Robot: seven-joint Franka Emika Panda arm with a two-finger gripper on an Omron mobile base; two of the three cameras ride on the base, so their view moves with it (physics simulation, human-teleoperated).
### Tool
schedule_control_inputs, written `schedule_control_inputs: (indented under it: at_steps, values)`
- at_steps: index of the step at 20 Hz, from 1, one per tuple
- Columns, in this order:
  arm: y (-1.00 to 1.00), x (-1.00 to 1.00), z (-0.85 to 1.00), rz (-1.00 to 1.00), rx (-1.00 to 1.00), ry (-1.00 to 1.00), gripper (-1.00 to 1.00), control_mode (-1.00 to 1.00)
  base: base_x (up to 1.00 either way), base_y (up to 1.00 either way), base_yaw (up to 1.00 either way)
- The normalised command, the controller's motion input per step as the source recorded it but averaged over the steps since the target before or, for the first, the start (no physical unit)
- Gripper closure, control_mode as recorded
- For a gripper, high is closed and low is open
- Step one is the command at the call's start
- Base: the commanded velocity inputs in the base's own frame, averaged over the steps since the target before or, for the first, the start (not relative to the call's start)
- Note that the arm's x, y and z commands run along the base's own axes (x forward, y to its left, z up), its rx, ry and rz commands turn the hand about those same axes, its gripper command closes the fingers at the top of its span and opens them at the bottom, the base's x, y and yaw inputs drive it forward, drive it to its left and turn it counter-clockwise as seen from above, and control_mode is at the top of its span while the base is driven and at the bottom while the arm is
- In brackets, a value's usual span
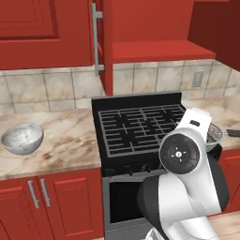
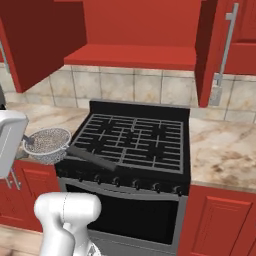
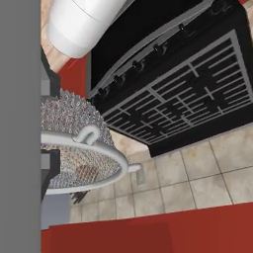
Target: Open the cabinet and setup a tea strainer by placing it in the bowl upright.
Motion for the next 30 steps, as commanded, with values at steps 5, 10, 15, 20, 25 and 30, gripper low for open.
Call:
schedule_control_inputs:
  at_steps: [5,10,15,20,25,30]
  values:
    - [0.0,0.0,0.0,0.0,0.0,0.0,1.0,1.0,-0.26,0.71,0.0]
    - [0.0,0.0,0.0,0.0,0.0,0.0,1.0,1.0,-0.16,0.64,0.0]
    - [0.0,0.0,0.0,0.0,0.0,0.0,1.0,1.0,-0.01,0.78,0.0]
    - [0.0,0.0,0.0,0.0,0.0,0.0,1.0,1.0,0.0,0.78,0.0]
    - [0.0,0.0,0.0,0.0,0.0,0.0,1.0,1.0,0.16,0.36,0.04]
    - [0.0,0.0,0.0,0.0,0.0,0.0,1.0,1.0,0.38,0.24,0.01]
